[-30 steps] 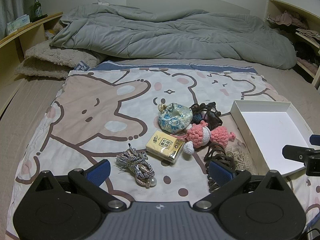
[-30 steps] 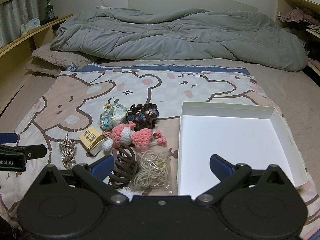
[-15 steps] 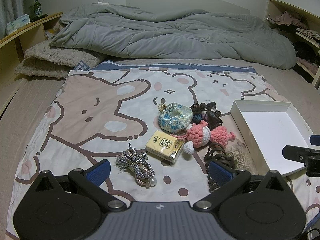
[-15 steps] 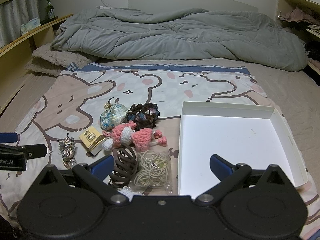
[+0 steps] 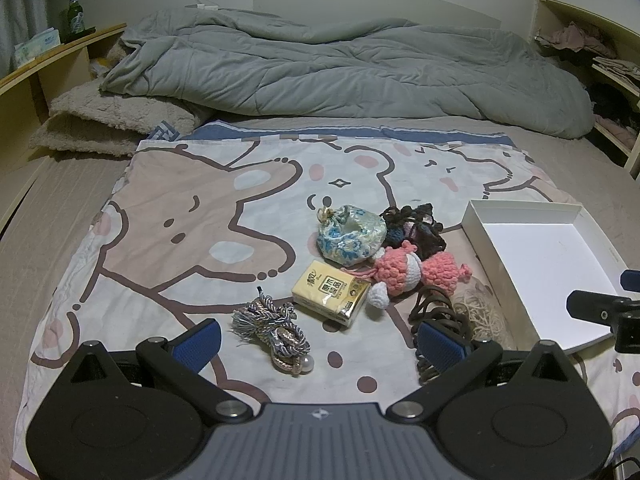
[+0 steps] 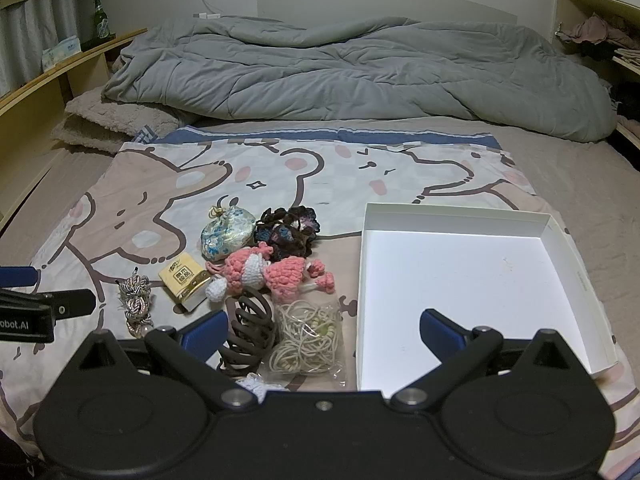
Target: Organize objects
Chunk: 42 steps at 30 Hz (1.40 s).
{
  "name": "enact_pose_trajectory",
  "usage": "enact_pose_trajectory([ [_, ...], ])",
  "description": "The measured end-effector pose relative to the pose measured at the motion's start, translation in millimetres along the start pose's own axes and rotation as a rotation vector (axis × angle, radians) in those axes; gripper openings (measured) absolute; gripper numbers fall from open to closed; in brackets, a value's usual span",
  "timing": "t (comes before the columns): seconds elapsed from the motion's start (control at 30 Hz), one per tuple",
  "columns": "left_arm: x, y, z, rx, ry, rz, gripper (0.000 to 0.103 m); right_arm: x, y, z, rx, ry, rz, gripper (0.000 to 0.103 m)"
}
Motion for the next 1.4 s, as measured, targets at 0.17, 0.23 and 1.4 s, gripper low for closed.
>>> enact_pose_trajectory([
  [0.17,-1.8,2.9,0.8,-0.005,-0.005,-0.006,0.103,-0.4,-0.3,0.0,-0.003,-0.002,-0.002,0.103],
  [0.23,-4.6,4.9,1.8,-0.015,-0.008,-0.007,0.103,-1.2,1.0,0.2,-0.008,-0.004,0.000,0.103],
  [1.4,-7.9,86.6,112.3,-0.044,0.316,-0.378,0.102,29.1,35.6,57.3,-0.188,0.042,-0.483,0.078],
])
Point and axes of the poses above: each gripper's, at about its wrist camera, not at the fingertips, and z roughly the way its jaws point, y to its left, x to its underside, the point moved 8 cm from there along z, roughly the way its jaws point, and after that the axes turned 11 degrees about -z, right-handed, at the moved point
